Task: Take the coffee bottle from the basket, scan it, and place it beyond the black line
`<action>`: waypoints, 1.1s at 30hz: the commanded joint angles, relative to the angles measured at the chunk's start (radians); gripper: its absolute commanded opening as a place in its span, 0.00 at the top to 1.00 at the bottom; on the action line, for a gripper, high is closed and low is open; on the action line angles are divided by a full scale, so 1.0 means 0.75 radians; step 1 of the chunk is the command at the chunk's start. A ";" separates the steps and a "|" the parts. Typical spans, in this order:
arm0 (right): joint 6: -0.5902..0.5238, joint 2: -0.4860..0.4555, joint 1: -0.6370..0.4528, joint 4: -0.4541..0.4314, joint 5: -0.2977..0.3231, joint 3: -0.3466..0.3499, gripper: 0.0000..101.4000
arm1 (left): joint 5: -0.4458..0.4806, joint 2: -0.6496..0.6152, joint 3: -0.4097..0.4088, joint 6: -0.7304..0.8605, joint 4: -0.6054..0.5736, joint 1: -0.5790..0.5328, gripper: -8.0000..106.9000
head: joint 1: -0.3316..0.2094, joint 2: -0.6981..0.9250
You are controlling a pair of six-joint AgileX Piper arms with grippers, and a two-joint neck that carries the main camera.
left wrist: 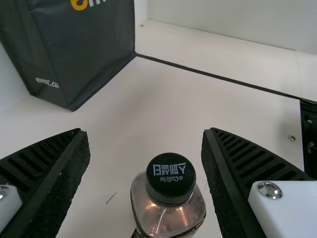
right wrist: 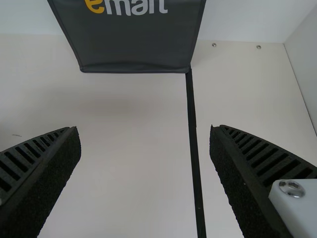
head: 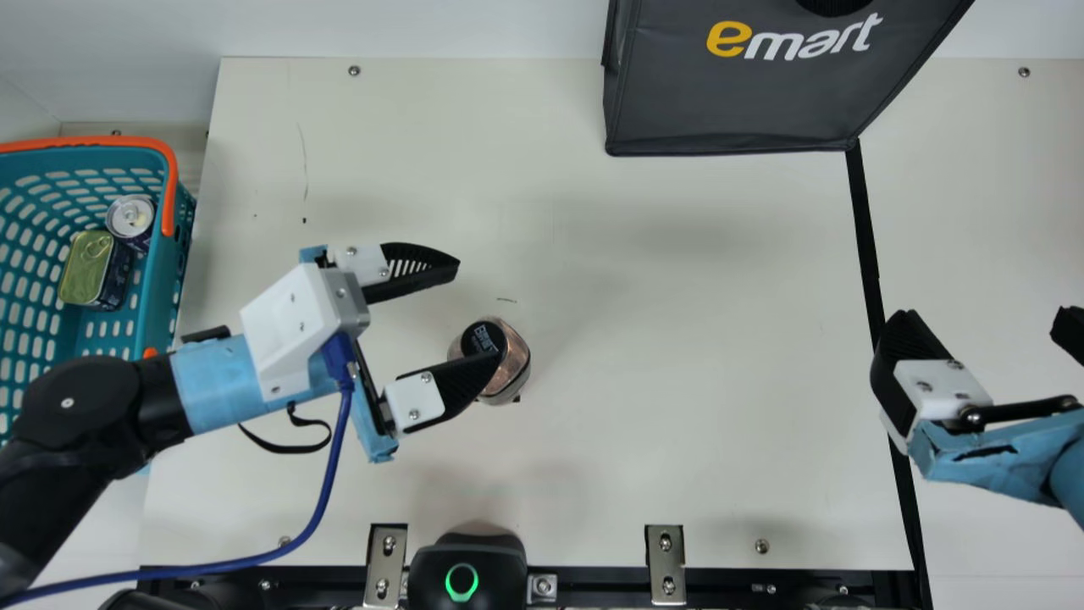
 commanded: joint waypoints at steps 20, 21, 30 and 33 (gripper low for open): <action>0.000 0.000 0.000 0.000 0.000 0.000 0.10 | 0.312 -0.193 0.061 -0.237 0.108 -0.053 0.15 | -0.037 0.002; 0.000 0.000 0.000 0.000 0.000 0.000 0.10 | 0.324 -0.199 0.062 -0.249 0.118 -0.057 0.15 | -0.037 0.002; 0.000 0.000 0.000 0.000 0.000 0.000 0.10 | 0.431 -0.196 0.074 -0.315 0.149 -0.104 0.15 | -0.037 0.002; 0.000 0.000 0.000 0.000 0.000 0.000 0.10 | 0.462 -0.190 0.079 -0.332 0.149 -0.119 0.15 | -0.037 0.002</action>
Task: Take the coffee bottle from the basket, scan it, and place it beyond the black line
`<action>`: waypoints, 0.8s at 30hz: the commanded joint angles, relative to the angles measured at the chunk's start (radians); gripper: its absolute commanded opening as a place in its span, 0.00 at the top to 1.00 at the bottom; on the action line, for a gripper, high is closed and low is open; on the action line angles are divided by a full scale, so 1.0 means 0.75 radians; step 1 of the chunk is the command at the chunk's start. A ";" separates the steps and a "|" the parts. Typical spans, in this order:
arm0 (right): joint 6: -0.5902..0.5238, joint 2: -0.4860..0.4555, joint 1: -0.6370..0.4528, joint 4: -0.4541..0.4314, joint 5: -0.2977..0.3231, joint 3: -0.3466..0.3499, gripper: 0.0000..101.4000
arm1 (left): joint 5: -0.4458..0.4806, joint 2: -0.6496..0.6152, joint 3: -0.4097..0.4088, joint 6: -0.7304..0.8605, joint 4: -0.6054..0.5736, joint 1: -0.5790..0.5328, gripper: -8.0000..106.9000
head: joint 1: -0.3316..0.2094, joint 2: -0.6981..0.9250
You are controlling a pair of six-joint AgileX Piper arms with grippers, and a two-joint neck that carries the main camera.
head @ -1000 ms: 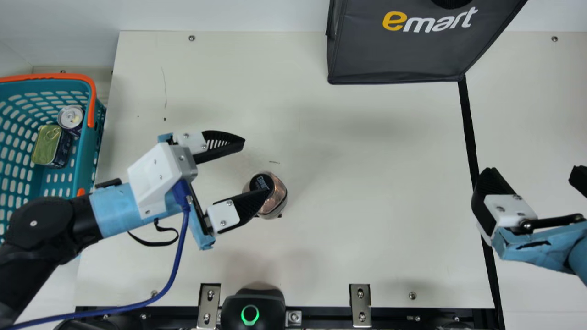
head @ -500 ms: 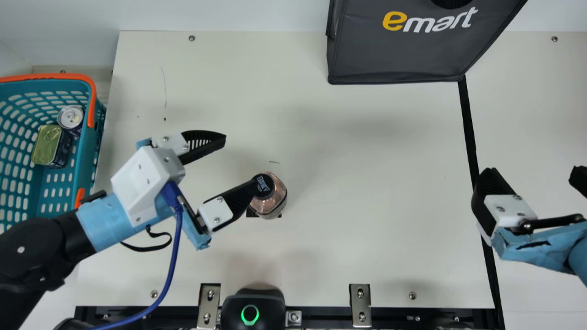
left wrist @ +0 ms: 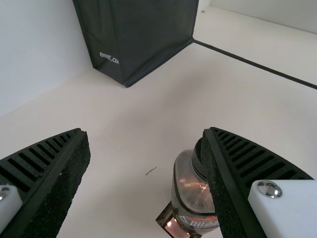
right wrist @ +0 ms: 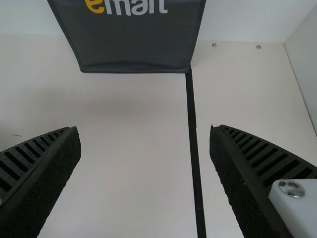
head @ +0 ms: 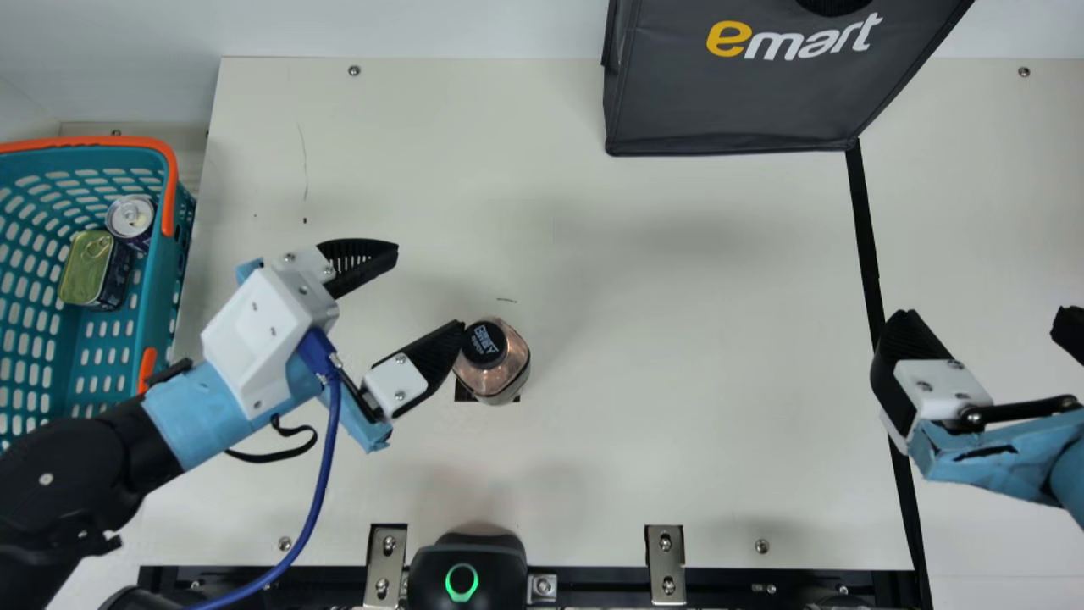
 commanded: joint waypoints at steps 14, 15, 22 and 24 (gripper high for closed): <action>0.000 0.000 0.000 0.000 0.000 0.000 0.10 | 0.058 -0.019 0.032 -0.033 0.000 0.004 0.15 | -0.037 0.002; 0.000 0.000 0.000 0.000 0.000 0.000 0.10 | 0.057 -0.021 0.032 -0.034 0.000 0.005 0.15 | -0.037 0.002; 0.000 0.000 0.000 0.000 0.000 0.000 0.10 | 0.043 -0.032 0.021 -0.031 0.000 0.015 0.15 | -0.037 0.002; 0.000 0.000 0.000 0.000 0.000 0.000 0.10 | 0.037 -0.034 0.016 -0.029 0.000 0.020 0.15 | -0.037 0.002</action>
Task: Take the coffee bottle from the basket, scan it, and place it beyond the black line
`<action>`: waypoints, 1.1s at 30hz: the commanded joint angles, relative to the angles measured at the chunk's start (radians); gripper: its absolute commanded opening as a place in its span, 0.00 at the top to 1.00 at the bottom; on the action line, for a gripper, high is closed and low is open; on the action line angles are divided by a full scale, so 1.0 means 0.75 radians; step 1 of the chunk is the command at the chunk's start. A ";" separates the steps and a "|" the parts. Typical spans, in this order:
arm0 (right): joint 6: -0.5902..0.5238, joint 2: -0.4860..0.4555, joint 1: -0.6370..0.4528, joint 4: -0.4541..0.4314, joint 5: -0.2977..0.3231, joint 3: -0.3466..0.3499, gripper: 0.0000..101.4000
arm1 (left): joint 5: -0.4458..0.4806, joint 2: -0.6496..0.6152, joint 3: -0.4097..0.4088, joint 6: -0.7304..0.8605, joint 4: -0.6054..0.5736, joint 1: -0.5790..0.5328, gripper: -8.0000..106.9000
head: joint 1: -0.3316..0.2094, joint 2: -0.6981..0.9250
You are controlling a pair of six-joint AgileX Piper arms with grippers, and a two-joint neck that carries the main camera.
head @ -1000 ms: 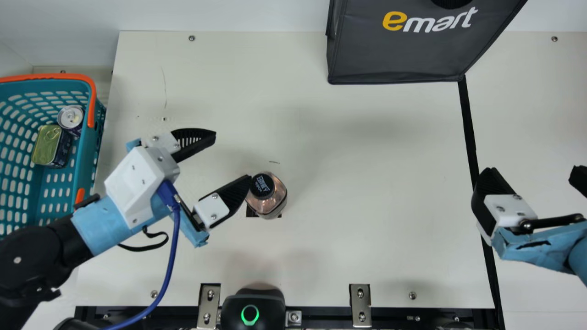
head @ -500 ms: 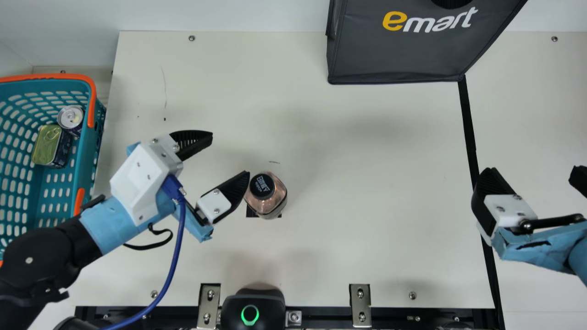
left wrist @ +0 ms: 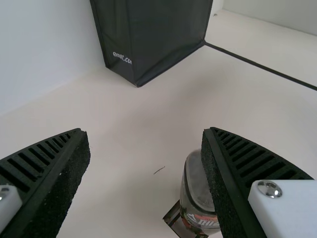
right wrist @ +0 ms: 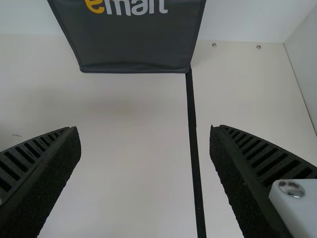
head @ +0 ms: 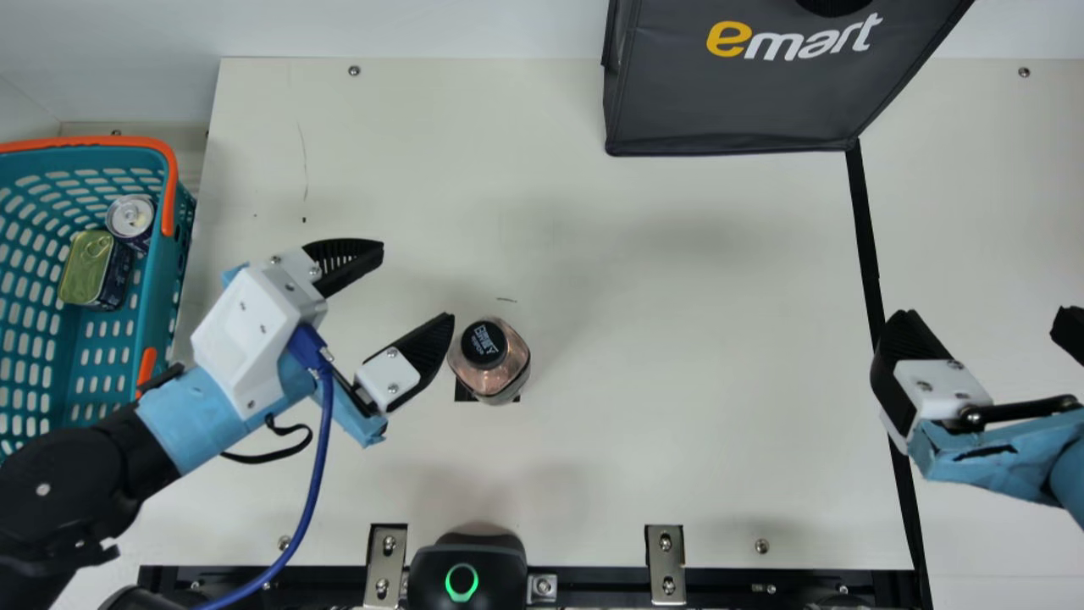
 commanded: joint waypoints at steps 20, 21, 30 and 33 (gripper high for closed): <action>0.000 0.000 0.000 0.000 0.000 0.000 0.10 | -0.046 -0.011 -0.025 0.023 0.000 0.058 0.15 | -0.037 0.004; 0.000 0.000 0.000 0.000 0.000 0.000 0.10 | -0.042 -0.013 -0.024 0.024 0.000 0.059 0.15 | -0.037 0.004; 0.000 0.000 0.000 0.000 0.000 0.000 0.10 | 0.077 -0.012 -0.009 0.047 0.000 0.001 0.15 | -0.037 0.004; 0.000 0.000 0.000 0.000 0.000 0.000 0.10 | 0.145 -0.007 -0.004 0.049 0.000 -0.042 0.15 | -0.037 0.004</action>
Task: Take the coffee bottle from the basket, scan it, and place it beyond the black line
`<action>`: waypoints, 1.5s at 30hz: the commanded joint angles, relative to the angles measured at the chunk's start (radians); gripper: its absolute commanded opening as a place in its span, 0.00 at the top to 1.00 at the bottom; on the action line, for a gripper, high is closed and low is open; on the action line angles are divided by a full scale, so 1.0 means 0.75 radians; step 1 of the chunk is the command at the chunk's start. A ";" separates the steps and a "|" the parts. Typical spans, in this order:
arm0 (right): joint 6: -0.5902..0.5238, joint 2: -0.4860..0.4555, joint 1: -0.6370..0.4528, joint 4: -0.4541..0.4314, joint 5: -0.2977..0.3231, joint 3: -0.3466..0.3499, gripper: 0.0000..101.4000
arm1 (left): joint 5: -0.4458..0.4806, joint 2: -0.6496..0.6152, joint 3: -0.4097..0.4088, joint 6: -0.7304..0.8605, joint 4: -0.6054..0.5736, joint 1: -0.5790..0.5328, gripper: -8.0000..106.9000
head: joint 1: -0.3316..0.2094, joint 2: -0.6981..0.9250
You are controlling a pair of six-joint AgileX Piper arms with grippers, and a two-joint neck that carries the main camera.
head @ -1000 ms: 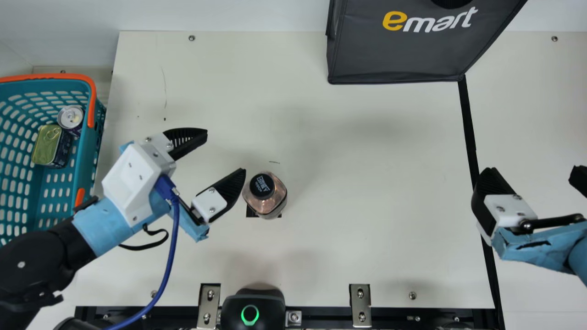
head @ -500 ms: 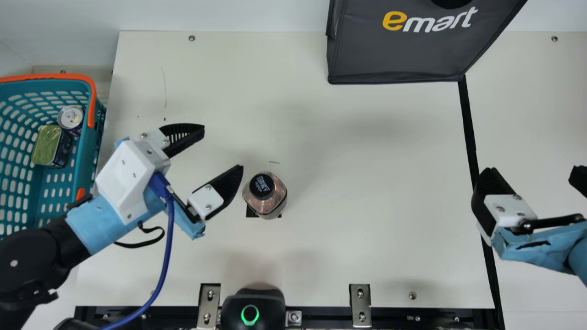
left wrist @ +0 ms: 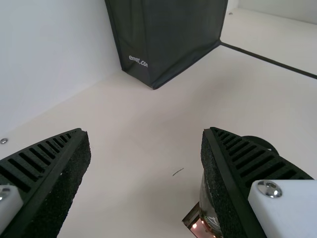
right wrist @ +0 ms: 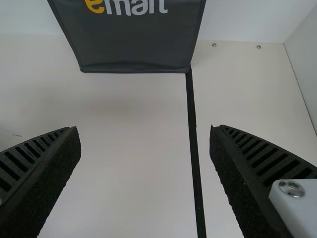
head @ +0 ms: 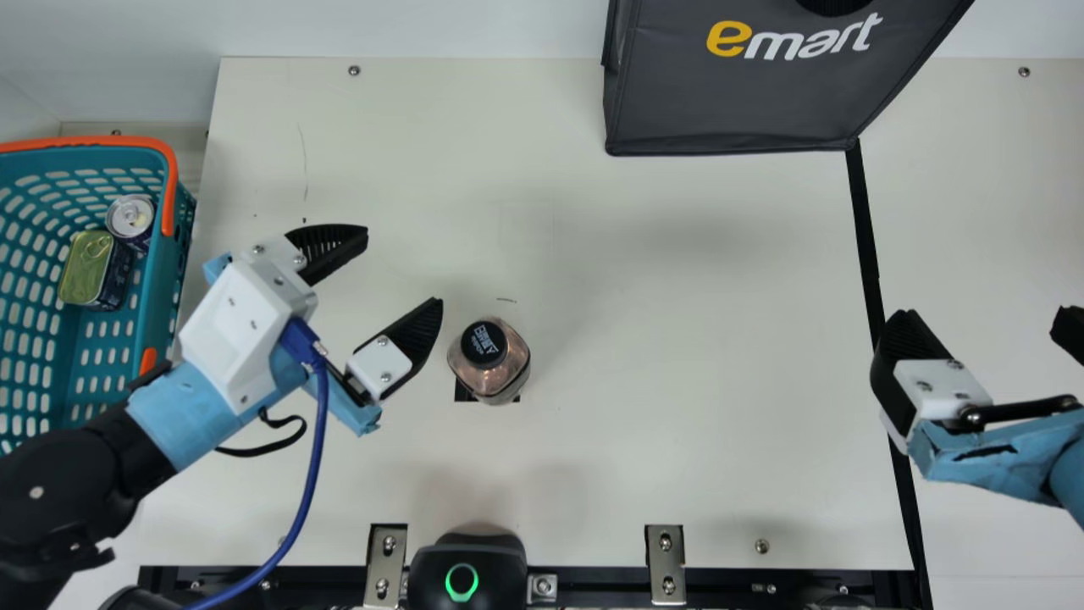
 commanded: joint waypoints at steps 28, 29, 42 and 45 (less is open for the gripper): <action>0.000 0.000 0.000 0.000 0.000 0.000 0.10 | 0.642 0.077 -0.027 0.195 -0.399 -0.603 0.15 | -0.037 0.002; 0.000 0.000 0.000 0.000 0.000 0.000 0.10 | 0.671 0.079 -0.034 0.227 -0.445 -0.636 0.15 | -0.037 0.002; 0.000 0.000 0.000 0.000 0.000 0.000 0.10 | 1.010 0.005 -0.199 0.751 -1.037 -0.901 0.15 | -0.037 0.002; 0.000 0.000 0.000 0.000 0.000 0.000 0.10 | 1.033 -0.006 -0.221 0.834 -1.118 -0.905 0.15 | -0.037 0.002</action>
